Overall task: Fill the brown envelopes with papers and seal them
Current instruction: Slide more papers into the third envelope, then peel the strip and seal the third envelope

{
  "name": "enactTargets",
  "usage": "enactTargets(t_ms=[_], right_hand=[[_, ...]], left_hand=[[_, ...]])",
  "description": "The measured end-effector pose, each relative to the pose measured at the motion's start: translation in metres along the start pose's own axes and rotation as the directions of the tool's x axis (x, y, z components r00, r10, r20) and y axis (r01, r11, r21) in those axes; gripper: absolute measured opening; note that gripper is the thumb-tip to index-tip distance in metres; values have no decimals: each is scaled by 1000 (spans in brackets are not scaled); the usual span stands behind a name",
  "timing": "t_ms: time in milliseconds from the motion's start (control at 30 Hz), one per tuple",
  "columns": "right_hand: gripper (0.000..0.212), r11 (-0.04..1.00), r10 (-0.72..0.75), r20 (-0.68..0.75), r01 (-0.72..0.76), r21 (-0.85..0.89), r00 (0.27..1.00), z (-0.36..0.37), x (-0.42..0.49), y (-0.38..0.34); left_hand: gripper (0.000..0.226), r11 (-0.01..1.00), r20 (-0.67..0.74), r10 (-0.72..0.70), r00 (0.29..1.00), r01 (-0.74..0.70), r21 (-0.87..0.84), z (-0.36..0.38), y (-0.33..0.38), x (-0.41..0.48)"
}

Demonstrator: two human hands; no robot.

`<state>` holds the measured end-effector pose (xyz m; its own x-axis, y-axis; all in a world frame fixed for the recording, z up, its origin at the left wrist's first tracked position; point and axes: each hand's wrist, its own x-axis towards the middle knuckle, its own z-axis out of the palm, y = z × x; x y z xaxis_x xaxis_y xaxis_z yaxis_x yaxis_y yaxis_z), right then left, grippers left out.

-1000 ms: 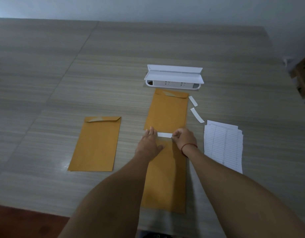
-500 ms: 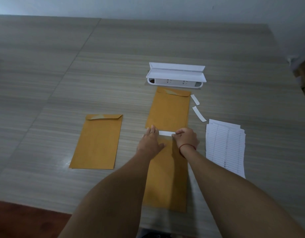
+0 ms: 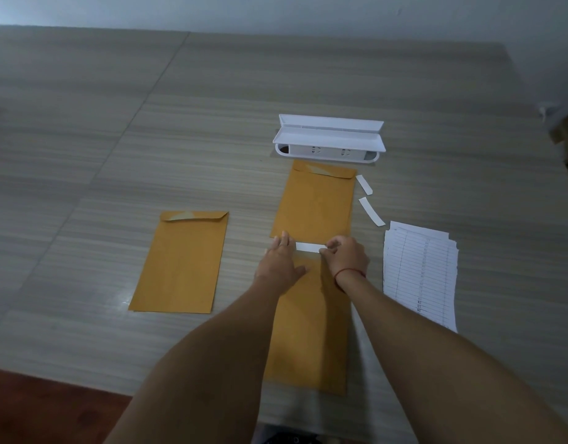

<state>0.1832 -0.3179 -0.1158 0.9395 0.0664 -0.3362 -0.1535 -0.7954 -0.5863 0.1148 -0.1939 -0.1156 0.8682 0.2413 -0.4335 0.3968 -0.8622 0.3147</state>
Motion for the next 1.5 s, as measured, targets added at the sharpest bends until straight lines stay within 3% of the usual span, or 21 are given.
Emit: enactTargets(t_ms=[467, 667, 733, 767, 833, 933, 1000, 1100, 1267, 1367, 1433, 1500], right_hand=[[11, 993, 9, 120, 5, -114, 993, -7, 6, -5], [8, 950, -232, 174, 261, -172, 957, -9, -4, 12], [9, 961, -248, 126, 260, -91, 961, -10, -8, 22], [8, 978, -208, 62, 208, 6, 976, -12, -8, 25], [7, 964, 22, -85, 2, 267, 996, -16, -3, 25], [14, 803, 392, -142, -263, 534, 909, -27, 12, 21], [19, 736, 488, -123, -332, 590, 864, -33, 17, 20], [20, 709, 522, -95, -369, 601, 848, -35, 18, 21], [20, 764, 473, -117, -340, 549, 873, -32, 15, 20], [26, 851, 387, -146, -291, 437, 911, -34, 8, 16], [23, 947, 220, -128, -180, 267, 967, -35, 2, 12], [22, 996, 8, -18, -7, 94, 1000, -35, -4, 11]], left_hand=[[83, 1000, 3, -14, 1000, 14, 13, 0, 1, 1], [82, 999, -9, -20, 1000, 20, -41, 0, -1, 0], [82, 998, -16, -22, 1000, 21, -51, 0, 0, -1], [82, 998, -18, -22, 1000, 21, -51, 0, 0, 0], [81, 998, -16, -25, 1000, 24, -52, -1, 1, 1], [81, 998, -4, -29, 1000, 29, -50, -1, 1, 2], [81, 998, -3, -30, 1000, 29, -47, -1, 1, 1], [82, 998, -5, -32, 999, 32, -58, 0, 1, 1], [84, 994, -39, -49, 998, 45, -104, 2, 0, 1], [89, 996, -153, -48, 987, 35, -85, 1, 4, -1], [95, 999, -238, -40, 970, 35, -24, -3, 8, -5], [88, 997, -280, -23, 960, 41, 59, -7, 11, -10]])
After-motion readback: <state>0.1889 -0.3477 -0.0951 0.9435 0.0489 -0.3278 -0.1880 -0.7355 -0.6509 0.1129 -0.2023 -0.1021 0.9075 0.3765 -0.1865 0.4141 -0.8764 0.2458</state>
